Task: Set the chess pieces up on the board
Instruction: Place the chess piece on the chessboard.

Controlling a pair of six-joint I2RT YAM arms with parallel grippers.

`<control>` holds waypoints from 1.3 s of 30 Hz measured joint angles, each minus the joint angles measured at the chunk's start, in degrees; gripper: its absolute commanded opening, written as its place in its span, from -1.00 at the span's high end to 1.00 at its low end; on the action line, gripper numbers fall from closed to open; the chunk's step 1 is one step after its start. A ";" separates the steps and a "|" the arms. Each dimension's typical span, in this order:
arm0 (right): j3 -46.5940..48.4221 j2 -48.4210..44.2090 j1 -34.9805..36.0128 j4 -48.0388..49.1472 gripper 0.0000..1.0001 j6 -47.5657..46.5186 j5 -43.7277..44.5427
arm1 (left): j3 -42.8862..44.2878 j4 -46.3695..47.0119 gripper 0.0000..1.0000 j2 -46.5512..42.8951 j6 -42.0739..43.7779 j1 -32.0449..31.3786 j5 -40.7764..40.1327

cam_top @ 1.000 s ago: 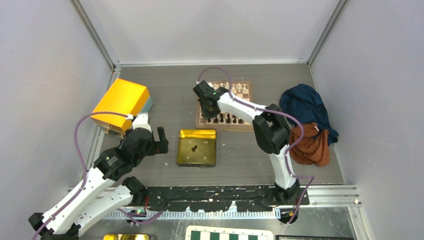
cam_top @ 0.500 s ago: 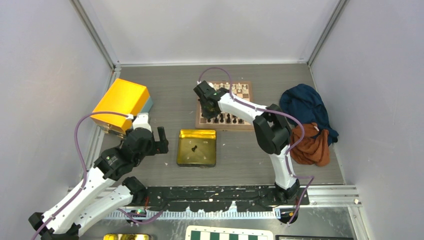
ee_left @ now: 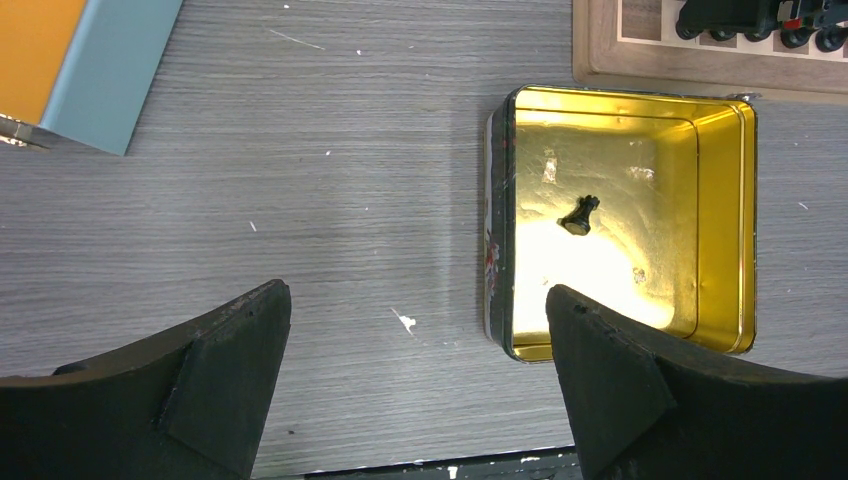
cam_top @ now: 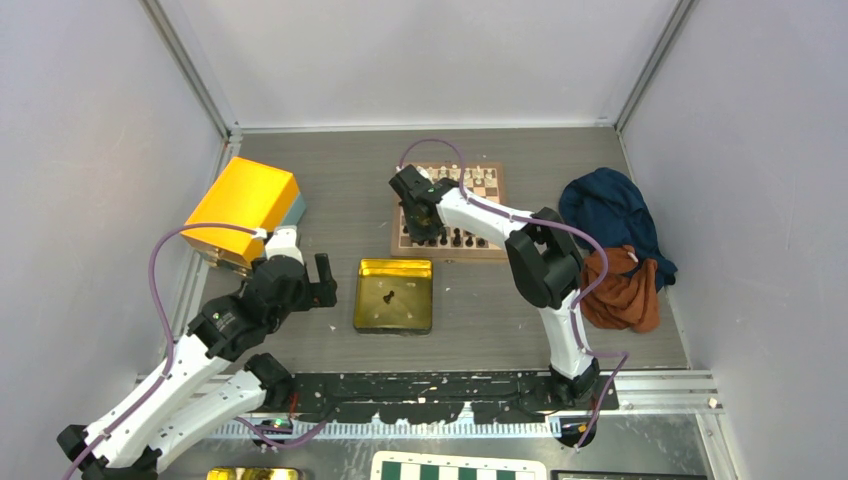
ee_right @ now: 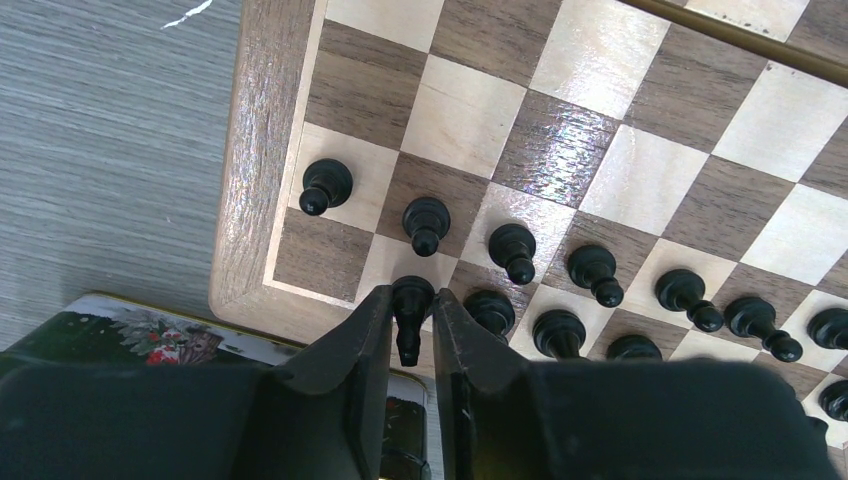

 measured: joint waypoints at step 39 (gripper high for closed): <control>0.42 0.00 -0.09 -0.09 0.41 -0.11 -1.38 | 0.00 0.00 -1.00 0.09 -0.04 0.00 0.02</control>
